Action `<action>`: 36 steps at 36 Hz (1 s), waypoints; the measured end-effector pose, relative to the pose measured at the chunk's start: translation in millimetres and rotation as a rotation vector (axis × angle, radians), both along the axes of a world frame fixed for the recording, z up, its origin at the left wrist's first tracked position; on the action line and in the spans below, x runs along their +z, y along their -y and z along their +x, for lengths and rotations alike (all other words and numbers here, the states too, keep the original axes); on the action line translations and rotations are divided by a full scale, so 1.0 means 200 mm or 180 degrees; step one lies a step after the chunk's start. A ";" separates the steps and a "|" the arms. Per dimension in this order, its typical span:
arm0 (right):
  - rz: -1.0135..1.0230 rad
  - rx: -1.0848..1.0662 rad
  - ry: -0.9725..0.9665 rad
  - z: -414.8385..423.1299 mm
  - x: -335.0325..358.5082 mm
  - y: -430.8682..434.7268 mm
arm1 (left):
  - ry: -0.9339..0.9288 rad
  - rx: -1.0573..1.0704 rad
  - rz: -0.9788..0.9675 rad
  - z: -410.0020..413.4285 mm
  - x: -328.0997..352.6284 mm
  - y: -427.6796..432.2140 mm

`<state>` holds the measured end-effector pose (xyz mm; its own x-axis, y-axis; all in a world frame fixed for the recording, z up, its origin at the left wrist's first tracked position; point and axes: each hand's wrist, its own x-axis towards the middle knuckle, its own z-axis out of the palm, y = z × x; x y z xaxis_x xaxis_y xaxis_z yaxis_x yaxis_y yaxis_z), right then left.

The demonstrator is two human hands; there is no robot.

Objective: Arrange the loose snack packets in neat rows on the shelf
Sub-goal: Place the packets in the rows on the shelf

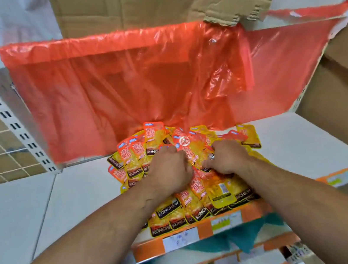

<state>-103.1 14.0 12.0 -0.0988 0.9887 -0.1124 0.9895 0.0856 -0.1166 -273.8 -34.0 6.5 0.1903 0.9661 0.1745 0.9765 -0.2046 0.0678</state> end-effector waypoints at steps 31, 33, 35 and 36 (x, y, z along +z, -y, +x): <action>-0.1409 -0.0050 -0.3567 -0.60 0.06 0.20 | 0.4208 0.2708 -0.0231 -0.51 0.06 0.36; -0.1405 0.0159 -0.3463 -0.69 0.07 0.26 | 0.4244 0.2724 -0.0215 -0.61 0.06 0.42; -0.1391 0.0336 -0.3325 -0.79 0.08 0.32 | 0.4279 0.2744 -0.0167 -0.71 0.06 0.50; -0.1381 0.0434 -0.3250 -0.84 0.08 0.35 | 0.4302 0.2752 -0.0140 -0.76 0.05 0.53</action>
<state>-271.4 -56.4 27.2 -0.4464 0.8593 -0.2496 0.3979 -0.0593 -0.9155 -425.3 -140.8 16.6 -0.6529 0.7053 -0.2761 0.0146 0.3761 0.9265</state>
